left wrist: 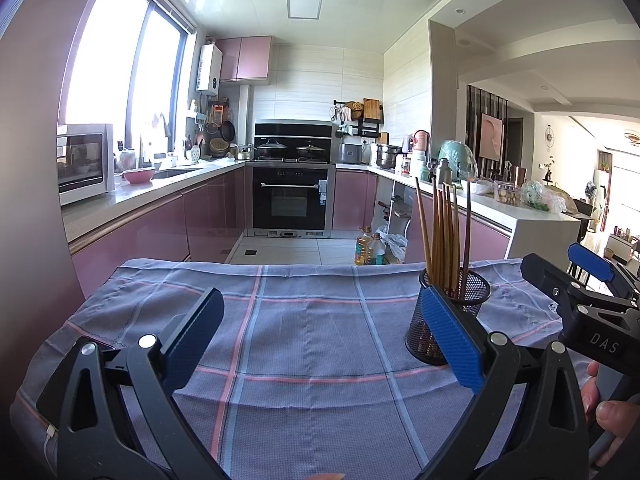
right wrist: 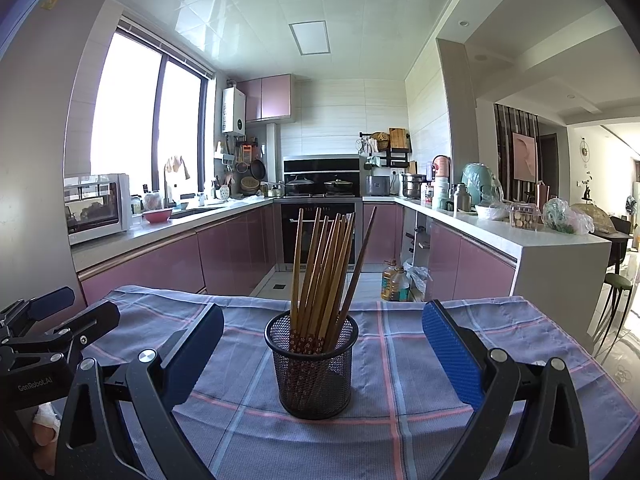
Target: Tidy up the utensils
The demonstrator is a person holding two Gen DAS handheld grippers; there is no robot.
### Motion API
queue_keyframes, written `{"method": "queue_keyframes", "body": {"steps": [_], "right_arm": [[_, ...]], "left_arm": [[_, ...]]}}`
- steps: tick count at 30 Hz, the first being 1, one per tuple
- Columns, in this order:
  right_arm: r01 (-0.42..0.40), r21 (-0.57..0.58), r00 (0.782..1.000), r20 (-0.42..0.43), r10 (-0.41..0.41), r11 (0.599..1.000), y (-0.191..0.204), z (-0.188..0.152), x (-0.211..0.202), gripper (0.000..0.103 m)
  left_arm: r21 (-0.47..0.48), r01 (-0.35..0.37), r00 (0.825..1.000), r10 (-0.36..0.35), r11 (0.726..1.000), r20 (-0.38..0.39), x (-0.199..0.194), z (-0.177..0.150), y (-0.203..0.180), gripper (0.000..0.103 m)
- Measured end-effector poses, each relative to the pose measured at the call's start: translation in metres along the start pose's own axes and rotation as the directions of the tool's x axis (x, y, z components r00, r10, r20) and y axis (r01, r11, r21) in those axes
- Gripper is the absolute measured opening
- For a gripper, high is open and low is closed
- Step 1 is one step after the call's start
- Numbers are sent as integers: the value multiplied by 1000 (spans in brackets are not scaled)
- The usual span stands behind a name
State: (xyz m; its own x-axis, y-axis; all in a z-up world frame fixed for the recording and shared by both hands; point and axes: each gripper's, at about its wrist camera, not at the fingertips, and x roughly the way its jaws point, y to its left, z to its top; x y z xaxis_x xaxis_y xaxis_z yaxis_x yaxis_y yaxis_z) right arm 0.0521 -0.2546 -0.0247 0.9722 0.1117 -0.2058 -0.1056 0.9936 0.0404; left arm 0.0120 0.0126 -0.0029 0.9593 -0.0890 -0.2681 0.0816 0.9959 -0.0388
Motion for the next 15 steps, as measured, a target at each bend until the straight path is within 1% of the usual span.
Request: {"method": "queue_keyframes", "body": {"steps": [15], "right_arm": [[1, -1, 1000, -3, -1, 1000, 1, 0, 0, 96]], "left_arm": [[-1, 2, 1000, -2, 1000, -2, 0, 0, -1, 97]]}}
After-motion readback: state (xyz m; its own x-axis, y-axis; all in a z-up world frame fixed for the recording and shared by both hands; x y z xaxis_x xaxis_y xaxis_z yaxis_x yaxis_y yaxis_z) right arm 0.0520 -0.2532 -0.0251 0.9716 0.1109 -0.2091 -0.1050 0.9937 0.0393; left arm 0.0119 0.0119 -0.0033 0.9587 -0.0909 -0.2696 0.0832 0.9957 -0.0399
